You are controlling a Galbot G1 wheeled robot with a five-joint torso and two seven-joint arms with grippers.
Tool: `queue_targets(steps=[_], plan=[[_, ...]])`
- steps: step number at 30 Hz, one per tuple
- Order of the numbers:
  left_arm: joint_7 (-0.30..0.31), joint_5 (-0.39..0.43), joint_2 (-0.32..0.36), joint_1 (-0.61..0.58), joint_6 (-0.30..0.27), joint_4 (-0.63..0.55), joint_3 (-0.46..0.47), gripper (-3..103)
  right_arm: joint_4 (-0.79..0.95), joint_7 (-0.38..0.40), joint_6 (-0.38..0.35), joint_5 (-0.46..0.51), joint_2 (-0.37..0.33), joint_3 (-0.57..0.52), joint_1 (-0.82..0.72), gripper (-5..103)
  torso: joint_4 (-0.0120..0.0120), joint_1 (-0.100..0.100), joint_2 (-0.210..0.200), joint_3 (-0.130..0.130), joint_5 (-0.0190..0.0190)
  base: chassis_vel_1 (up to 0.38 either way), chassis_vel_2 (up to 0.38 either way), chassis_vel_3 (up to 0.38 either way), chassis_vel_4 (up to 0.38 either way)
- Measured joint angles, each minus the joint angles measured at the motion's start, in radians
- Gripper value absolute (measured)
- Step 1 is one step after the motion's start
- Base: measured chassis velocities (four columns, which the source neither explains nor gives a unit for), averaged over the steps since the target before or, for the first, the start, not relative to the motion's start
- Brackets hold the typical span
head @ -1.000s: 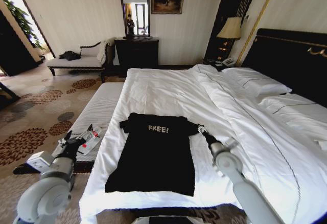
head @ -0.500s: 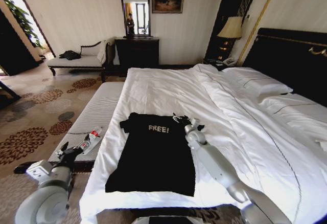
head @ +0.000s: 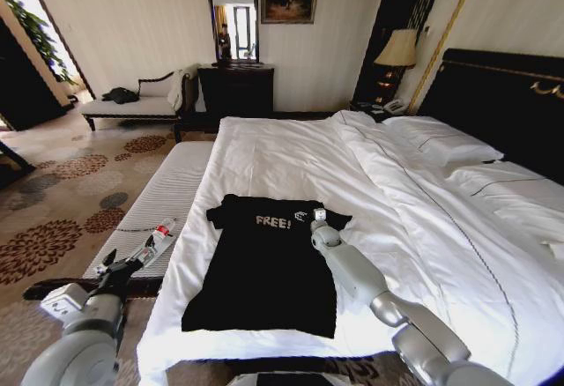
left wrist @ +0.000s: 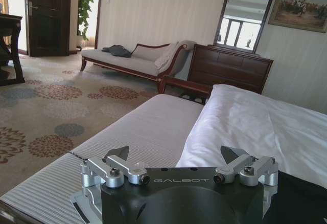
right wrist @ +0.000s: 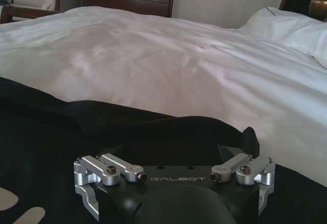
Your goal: Fold the clothes on the bed.
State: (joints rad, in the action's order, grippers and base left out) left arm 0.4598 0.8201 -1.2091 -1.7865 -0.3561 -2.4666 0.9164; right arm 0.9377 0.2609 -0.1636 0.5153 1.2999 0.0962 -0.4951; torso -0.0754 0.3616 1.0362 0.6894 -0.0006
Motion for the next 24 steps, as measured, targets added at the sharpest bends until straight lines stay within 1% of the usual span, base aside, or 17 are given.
queue_targets(steps=[4, 7, 16, 18, 20, 21, 23, 24], plan=[[0.002, -0.001, -0.008, -0.01, 0.001, -0.005, 0.0, 100, -0.049, -0.007, 0.002, -0.028, 0.011, 0.01, 0.023, 100, -0.0004, 0.0, 0.0, 0.0, 0.0001, 0.0, 0.0, 0.0, 0.0], [0.005, -0.002, -0.016, -0.019, 0.003, -0.009, 0.0, 100, -0.104, -0.008, -0.014, -0.011, 0.028, 0.024, 0.059, 100, -0.0002, 0.0, 0.0, 0.0, 0.0, 0.0, 0.0, 0.0, 0.0], [0.006, -0.007, -0.026, -0.021, 0.003, -0.011, -0.003, 100, -0.203, -0.018, -0.017, -0.002, 0.073, 0.022, 0.16, 100, -0.0002, 0.0, 0.0, 0.0, 0.0001, 0.0, 0.0, 0.0, 0.0], [0.006, -0.007, -0.027, -0.021, 0.003, -0.011, -0.003, 100, -0.229, -0.026, -0.005, -0.001, 0.087, 0.008, 0.194, 100, -0.0001, 0.0, 0.0, 0.0, 0.0002, 0.0, 0.0, 0.0, 0.0], [0.007, -0.008, -0.028, -0.021, 0.004, -0.011, -0.003, 100, -0.271, -0.05, 0.032, -0.004, 0.111, -0.036, 0.24, 100, -0.0002, 0.0, 0.0, 0.0, -0.0001, 0.0, 0.0, 0.0, 0.0], [0.007, -0.008, -0.028, -0.021, 0.004, -0.011, -0.003, 100, -0.271, -0.05, 0.032, -0.004, 0.111, -0.036, 0.24, 100, -0.0002, 0.0, 0.0, 0.0, -0.0001, 0.0, 0.0, 0.0, 0.0], [0.007, -0.009, -0.029, -0.021, 0.004, -0.01, -0.003, 100, -0.277, -0.059, 0.05, 0.01, 0.125, -0.072, 0.269, 100, 0.0002, 0.0, 0.0, 0.0, -0.0001, 0.0, 0.0, 0.0, 0.0], [0.007, -0.009, -0.029, -0.021, 0.004, -0.01, -0.003, 100, -0.264, -0.061, 0.056, 0.033, 0.126, -0.084, 0.279, 100, 0.0003, 0.0, 0.0, 0.0, -0.0001, 0.0, 0.0, 0.0, 0.0]])
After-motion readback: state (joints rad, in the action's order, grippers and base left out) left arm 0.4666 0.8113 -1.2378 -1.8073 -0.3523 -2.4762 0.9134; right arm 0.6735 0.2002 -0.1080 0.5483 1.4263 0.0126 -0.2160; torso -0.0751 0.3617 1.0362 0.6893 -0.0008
